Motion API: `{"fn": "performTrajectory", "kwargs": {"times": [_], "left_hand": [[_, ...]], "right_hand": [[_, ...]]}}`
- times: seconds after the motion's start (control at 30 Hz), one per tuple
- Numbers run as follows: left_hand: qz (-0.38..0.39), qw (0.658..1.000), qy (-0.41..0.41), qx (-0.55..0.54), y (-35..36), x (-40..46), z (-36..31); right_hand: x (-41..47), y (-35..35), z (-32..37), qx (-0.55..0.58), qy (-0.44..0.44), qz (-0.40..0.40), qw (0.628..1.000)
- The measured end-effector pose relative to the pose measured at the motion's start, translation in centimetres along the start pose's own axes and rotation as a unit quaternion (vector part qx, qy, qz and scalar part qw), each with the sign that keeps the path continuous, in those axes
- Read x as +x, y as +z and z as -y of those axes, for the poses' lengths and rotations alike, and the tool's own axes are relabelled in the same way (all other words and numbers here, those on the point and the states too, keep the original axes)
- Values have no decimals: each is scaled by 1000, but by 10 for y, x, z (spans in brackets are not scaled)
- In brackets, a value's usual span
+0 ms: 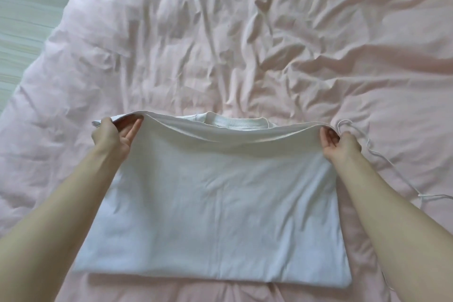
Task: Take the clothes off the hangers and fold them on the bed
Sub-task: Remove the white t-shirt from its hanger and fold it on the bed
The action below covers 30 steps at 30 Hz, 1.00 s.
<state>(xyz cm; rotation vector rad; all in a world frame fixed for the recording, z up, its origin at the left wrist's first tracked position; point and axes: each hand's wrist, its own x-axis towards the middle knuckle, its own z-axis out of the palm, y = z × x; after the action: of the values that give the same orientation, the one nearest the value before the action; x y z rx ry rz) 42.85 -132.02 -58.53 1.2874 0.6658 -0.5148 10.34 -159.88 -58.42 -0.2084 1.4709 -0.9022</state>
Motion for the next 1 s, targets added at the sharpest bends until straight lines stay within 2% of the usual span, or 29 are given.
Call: {"fn": "performTrajectory", "kwargs": {"times": [0.07, 0.13, 0.2, 0.23, 0.27, 0.3, 0.33, 0.4, 0.43, 0.47, 0.5, 0.53, 0.6, 0.7, 0.8, 0.9, 0.97, 1.0], "left_hand": [[30, 999, -12, 21, 5, 8, 6], [52, 996, 0, 72, 8, 11, 16], [74, 977, 83, 180, 6, 10, 33], [84, 947, 156, 267, 4, 7, 43], [92, 896, 243, 360, 1, 3, 52], [113, 829, 331, 437, -3, -4, 62], [160, 754, 411, 486, -6, -10, 71], [288, 594, 504, 557, -8, -17, 92], [331, 524, 514, 593, -7, -18, 102], [348, 479, 499, 632, -5, -18, 108], [341, 460, 476, 668, -2, -18, 113], [324, 457, 446, 699, 1, -18, 114], [284, 454, 410, 739, 3, -18, 111], [249, 435, 395, 770, -12, -28, 108], [253, 423, 400, 772, -49, -49, 125], [286, 393, 393, 781, -96, -76, 156], [292, 395, 384, 782, -120, -90, 172], [289, 398, 383, 782, -130, -98, 179]], "right_hand": [[10, 1, -6, 20, -5, 10, 1000], [16, 0, -15, -10, -9, 18, 1000], [15, 1, -29, -74, -61, 10, 995], [12, 1, -39, -128, -110, 5, 986], [8, 1, -50, -205, -172, 8, 963], [2, 0, -64, -299, -235, 30, 924], [-6, -2, -80, -394, -292, 71, 869], [-22, -6, -108, -537, -376, 199, 729], [-28, -5, -118, -591, -414, 258, 643], [-31, -3, -123, -641, -436, 296, 558], [-33, -1, -124, -678, -446, 310, 495], [-30, 1, -123, -706, -444, 308, 457], [-24, -5, -115, -754, -416, 271, 431], [-26, -32, -109, -790, -378, 217, 432], [-34, -75, -113, -810, -349, 199, 426], [-44, -129, -122, -794, -345, 190, 463], [-49, -163, -125, -788, -351, 187, 470], [-47, -184, -123, -792, -358, 186, 459]]}}
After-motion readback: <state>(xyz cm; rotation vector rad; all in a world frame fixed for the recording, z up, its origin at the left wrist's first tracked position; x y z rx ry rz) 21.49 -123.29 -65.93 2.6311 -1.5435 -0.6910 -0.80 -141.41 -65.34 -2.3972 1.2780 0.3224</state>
